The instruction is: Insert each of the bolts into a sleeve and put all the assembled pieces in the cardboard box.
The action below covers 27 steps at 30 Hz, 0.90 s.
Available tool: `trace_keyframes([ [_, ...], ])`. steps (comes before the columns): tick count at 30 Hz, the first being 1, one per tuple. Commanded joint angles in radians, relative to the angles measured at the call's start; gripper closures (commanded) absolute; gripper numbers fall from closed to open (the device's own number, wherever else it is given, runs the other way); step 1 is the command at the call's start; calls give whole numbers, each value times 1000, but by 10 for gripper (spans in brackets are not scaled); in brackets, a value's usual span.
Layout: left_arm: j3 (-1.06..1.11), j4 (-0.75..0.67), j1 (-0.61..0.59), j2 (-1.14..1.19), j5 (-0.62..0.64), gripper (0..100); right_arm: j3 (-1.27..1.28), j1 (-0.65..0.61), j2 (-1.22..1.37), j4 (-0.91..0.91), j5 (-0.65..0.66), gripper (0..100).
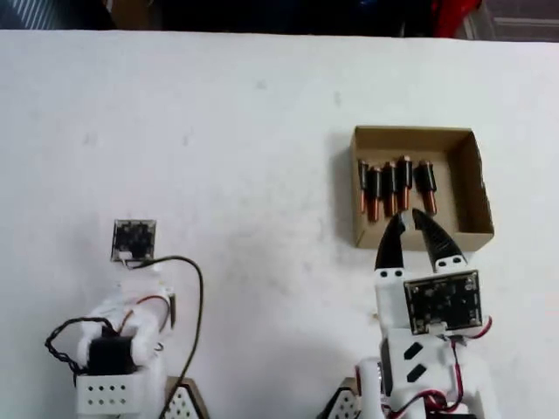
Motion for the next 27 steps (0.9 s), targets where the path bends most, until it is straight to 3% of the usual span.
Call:
trace_keyframes([
  [1, -2, 6, -7, -12, -2, 977, 110, -5, -68, -79, -2, 951],
  [7, -2, 6, -8, -12, -2, 977, 229, -12, -71, -183, -9, 951],
  [16, -2, 6, -8, -12, -2, 977, 410, -151, -71, -203, -8, 951],
  [27, -2, 6, -8, -12, -5, 977, 667, -148, -71, -266, -8, 950],
])
